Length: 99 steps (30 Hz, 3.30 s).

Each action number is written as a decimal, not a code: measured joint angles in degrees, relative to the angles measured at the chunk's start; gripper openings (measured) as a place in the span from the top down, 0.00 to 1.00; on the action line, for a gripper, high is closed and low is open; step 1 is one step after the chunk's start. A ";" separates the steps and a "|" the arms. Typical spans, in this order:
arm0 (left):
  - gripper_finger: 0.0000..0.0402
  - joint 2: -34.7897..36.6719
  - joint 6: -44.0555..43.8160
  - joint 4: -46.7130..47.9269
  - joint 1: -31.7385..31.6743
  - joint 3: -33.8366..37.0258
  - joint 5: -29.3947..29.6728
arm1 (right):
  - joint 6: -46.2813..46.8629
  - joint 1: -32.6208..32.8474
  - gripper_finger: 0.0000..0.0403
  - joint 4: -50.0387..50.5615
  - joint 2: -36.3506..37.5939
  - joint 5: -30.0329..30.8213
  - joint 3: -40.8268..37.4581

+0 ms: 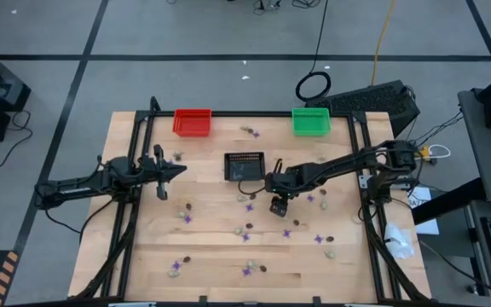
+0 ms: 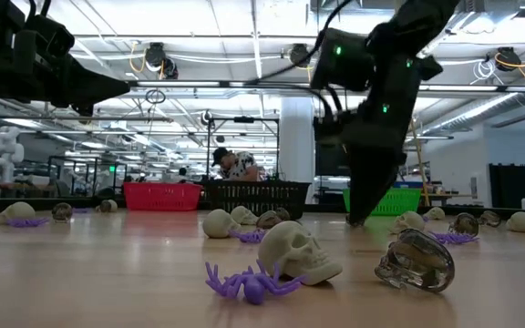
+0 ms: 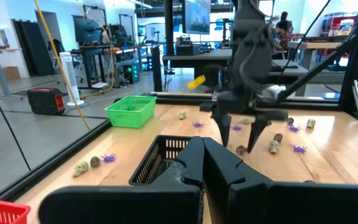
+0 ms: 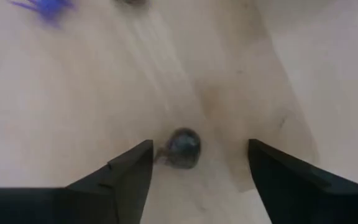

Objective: Sort Halloween decoration
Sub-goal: Put the black skull toy into the black bin

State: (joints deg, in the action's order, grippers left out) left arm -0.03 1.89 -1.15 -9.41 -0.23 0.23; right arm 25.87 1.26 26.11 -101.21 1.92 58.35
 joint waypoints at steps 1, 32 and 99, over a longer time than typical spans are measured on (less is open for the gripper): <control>0.99 0.00 0.00 0.00 0.00 0.00 0.00 | 0.22 0.02 0.41 -0.27 -0.49 -0.06 0.09; 0.99 0.00 0.00 0.00 0.00 -0.01 0.00 | -29.98 -0.52 0.36 -2.08 1.90 0.75 0.06; 0.99 0.00 0.00 0.00 0.00 0.00 0.00 | -14.06 -2.63 0.60 -9.60 -2.39 -4.79 5.25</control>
State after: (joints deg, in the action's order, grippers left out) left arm -0.03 1.89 -1.15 -9.41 -0.23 0.23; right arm 11.81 -1.38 16.51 -103.60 -2.87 63.59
